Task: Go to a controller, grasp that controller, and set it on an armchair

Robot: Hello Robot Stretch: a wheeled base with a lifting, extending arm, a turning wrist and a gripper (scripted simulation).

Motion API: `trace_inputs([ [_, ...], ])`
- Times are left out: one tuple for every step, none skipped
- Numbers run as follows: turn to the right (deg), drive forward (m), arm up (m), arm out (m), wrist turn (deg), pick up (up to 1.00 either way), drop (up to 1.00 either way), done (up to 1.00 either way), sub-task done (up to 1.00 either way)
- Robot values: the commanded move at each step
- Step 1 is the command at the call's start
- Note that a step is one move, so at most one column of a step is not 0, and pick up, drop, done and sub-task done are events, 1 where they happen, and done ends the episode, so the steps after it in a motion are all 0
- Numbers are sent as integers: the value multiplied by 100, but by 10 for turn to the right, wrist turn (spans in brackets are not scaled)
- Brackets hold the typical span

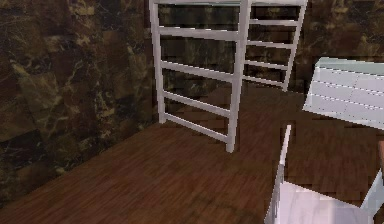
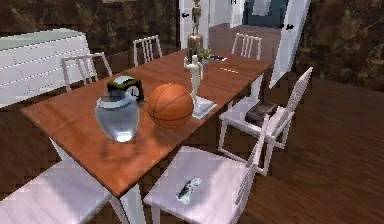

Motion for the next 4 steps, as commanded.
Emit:
trace_inputs([
  [0,0,50,0,0,0,0,0,0],
  [0,0,12,0,0,0,0,0,0],
  [0,0,0,28,0,0,0,0,0],
  [0,0,0,0,450,0,0,0,0],
])
